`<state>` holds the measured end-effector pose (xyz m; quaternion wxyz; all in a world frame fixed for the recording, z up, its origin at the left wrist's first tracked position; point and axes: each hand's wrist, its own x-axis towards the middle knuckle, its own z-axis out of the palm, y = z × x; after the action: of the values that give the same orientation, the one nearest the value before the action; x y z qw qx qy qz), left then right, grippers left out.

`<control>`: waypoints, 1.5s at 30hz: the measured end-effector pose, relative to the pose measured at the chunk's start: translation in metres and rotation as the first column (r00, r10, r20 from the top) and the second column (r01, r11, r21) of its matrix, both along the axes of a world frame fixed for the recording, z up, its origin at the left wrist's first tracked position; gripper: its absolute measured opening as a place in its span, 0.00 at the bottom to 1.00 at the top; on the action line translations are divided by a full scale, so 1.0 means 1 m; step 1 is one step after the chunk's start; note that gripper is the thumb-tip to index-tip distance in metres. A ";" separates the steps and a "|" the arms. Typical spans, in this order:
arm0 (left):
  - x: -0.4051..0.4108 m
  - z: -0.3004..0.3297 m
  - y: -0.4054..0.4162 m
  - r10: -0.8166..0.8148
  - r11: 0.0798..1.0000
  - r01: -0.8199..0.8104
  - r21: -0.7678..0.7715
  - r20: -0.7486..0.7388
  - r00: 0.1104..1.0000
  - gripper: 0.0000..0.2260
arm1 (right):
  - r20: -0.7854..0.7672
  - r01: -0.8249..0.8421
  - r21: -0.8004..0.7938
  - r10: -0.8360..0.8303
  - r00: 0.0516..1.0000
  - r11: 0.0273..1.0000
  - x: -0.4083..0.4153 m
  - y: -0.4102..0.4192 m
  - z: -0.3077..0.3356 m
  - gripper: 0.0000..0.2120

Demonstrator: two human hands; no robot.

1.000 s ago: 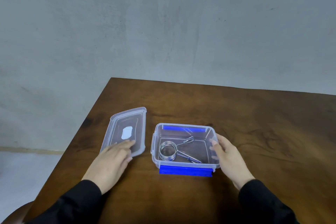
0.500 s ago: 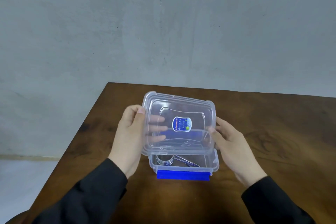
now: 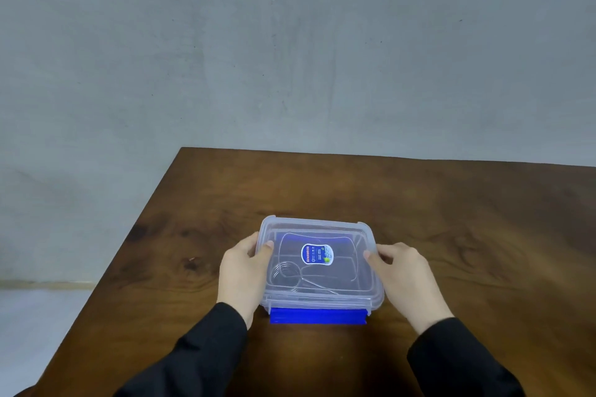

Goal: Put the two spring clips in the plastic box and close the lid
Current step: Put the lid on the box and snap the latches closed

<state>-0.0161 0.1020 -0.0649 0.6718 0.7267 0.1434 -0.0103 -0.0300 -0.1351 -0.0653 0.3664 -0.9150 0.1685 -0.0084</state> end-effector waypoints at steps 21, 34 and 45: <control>0.066 -0.016 0.018 -0.347 0.924 0.368 0.104 -0.173 0.922 0.26 | -0.225 0.004 0.489 0.122 0.967 0.872 0.053 0.002 -0.009 0.19; 0.067 -0.024 0.023 -0.461 0.882 0.468 0.062 -0.102 0.882 0.08 | -0.066 -0.107 0.464 0.154 0.986 0.880 0.055 -0.001 -0.017 0.10; 0.022 -0.036 0.041 -0.547 0.683 0.201 0.702 0.310 0.778 0.19 | 0.431 -0.435 -0.055 0.415 0.801 0.899 -0.001 -0.021 -0.036 0.14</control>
<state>0.0057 0.1427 -0.1006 0.3818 0.8992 -0.1970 0.0832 -0.0312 -0.1558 -0.1017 0.4080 -0.8955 -0.1261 -0.1250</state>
